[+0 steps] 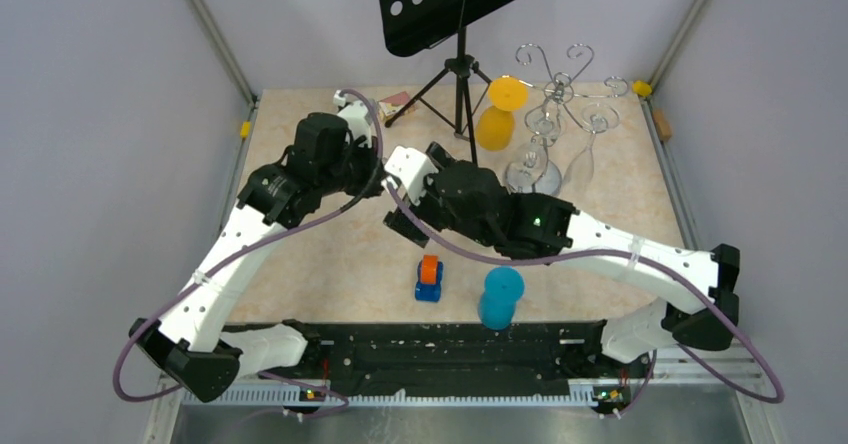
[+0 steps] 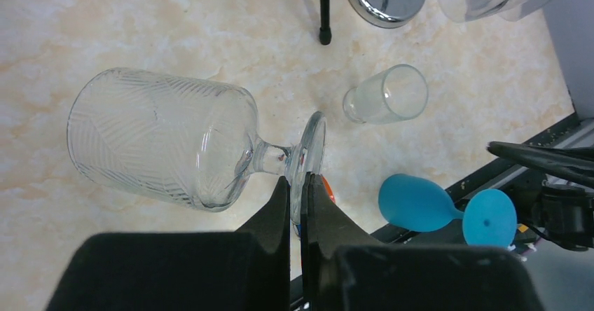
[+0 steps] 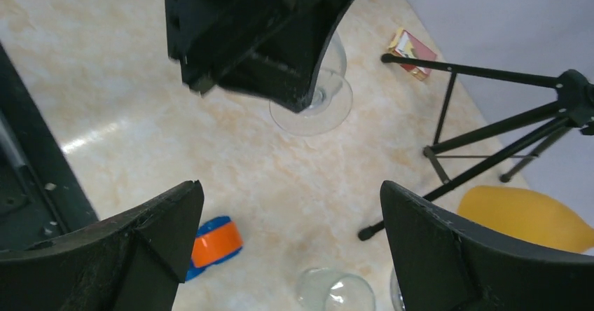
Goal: Place the wine glass upside down on the wine glass rack
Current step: Turn the wine glass upside down at the wine rack.
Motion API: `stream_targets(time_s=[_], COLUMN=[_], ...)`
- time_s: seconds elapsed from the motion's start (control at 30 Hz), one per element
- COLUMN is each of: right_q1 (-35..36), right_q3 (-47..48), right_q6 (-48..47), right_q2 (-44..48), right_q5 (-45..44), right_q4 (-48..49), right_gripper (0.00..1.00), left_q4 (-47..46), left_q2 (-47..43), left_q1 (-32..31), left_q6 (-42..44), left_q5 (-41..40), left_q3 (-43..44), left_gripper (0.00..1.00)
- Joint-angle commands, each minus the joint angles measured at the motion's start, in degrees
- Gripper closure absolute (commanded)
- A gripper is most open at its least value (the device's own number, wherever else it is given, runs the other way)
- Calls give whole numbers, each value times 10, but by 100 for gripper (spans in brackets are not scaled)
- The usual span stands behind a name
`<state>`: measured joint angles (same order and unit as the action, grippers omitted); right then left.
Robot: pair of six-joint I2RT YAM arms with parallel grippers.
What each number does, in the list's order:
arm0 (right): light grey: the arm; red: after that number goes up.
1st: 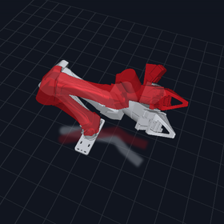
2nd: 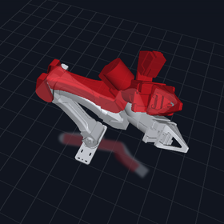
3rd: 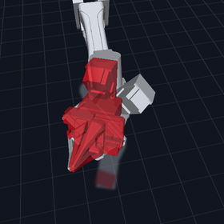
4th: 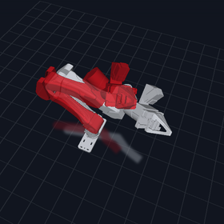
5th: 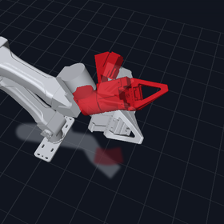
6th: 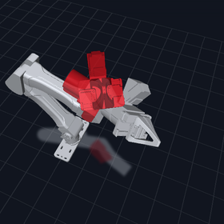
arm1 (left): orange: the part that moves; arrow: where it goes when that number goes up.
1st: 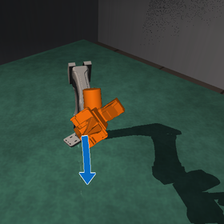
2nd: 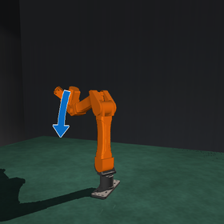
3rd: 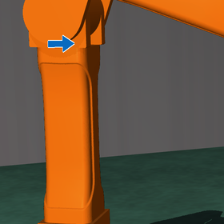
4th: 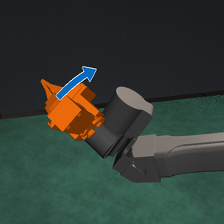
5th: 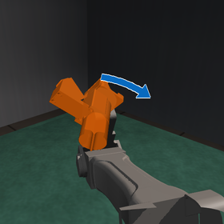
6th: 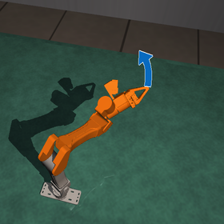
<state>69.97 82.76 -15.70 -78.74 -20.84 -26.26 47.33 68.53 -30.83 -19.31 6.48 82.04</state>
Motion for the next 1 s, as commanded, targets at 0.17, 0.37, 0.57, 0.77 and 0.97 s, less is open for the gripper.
stream_targets(time_s=[0.17,0.37,0.57,0.77,0.97], right_q1=[-58,-122,-182,-239,-322], right_q3=[239,240,227,142,140], right_q6=[262,329,309,273,293], right_q2=[-69,-43,-24,35,29], right_q5=[95,184,264,310,411], right_q4=[-176,-161,-161,-110,-122], right_gripper=[1,3,4,1,1], left_q4=[-156,-150,-191,-261,-335], left_q2=[-58,-55,-62,-45,-30], left_q1=[3,3,3,3,2], left_q6=[40,56,-16,-179,-276], left_q5=[26,68,35,29,72], left_q3=[-68,-56,-75,-102,-136], left_gripper=[100,100,100,100,100])
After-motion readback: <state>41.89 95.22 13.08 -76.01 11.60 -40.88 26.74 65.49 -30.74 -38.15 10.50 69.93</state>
